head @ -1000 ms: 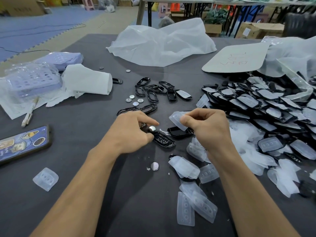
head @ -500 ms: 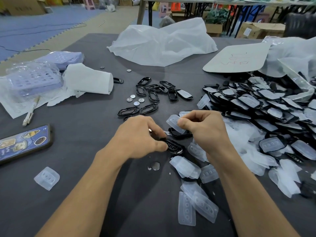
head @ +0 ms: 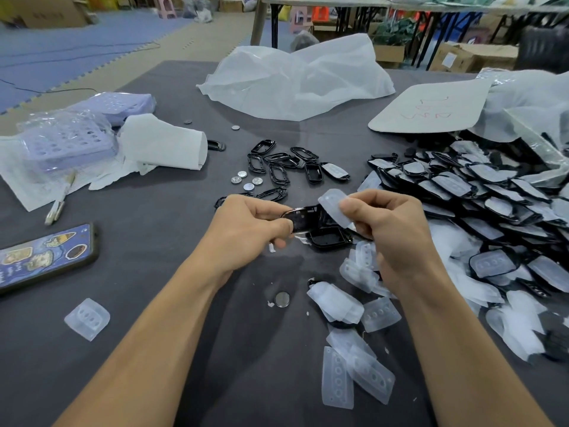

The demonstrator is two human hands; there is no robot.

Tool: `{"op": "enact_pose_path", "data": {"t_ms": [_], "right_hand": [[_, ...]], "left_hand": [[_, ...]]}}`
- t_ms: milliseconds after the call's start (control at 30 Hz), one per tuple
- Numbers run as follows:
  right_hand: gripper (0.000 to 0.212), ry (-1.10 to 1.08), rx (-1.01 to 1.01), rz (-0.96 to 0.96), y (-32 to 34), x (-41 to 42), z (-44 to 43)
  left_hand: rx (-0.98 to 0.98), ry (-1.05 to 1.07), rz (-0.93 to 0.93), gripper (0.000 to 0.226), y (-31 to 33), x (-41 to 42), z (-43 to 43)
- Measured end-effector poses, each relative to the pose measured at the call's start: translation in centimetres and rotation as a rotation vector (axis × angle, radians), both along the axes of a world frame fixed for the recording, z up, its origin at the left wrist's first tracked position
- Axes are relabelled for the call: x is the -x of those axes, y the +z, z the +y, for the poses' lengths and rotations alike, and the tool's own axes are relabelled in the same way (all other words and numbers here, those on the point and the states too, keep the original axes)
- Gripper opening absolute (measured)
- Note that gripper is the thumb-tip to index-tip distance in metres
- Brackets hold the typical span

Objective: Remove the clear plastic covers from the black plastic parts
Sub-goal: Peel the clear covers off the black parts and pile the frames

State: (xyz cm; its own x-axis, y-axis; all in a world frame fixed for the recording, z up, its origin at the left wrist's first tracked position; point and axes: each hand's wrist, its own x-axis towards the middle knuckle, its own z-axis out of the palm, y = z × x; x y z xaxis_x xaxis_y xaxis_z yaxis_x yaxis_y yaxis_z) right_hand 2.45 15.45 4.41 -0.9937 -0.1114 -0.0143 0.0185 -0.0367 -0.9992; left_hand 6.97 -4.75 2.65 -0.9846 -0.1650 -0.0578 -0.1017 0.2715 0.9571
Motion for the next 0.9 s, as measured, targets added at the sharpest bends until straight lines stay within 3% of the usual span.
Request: {"op": "enact_pose_path", "data": {"t_ms": [167,333,467,900], "right_hand": [[0.03,-0.005,0.032,0.075,0.1,0.0,0.1],[0.017,0.122,-0.446,0.291,-0.7,-0.4,-0.6],[0.019,0.127,-0.653,0.403,-1.2,-0.6,-1.1],[0.016,0.147,-0.615,0.372,-1.8,0.0,-0.8]], "left_hand": [[-0.052,0.006,0.03,0.025,-0.2,0.2,-0.1],[-0.078,-0.064,0.046,0.033,-0.1,0.1,0.2],[-0.119,-0.17,0.017,0.041,0.1,-0.3,0.1],[-0.259,-0.262,-0.098,0.052,-0.4,-0.1,-0.3]]}}
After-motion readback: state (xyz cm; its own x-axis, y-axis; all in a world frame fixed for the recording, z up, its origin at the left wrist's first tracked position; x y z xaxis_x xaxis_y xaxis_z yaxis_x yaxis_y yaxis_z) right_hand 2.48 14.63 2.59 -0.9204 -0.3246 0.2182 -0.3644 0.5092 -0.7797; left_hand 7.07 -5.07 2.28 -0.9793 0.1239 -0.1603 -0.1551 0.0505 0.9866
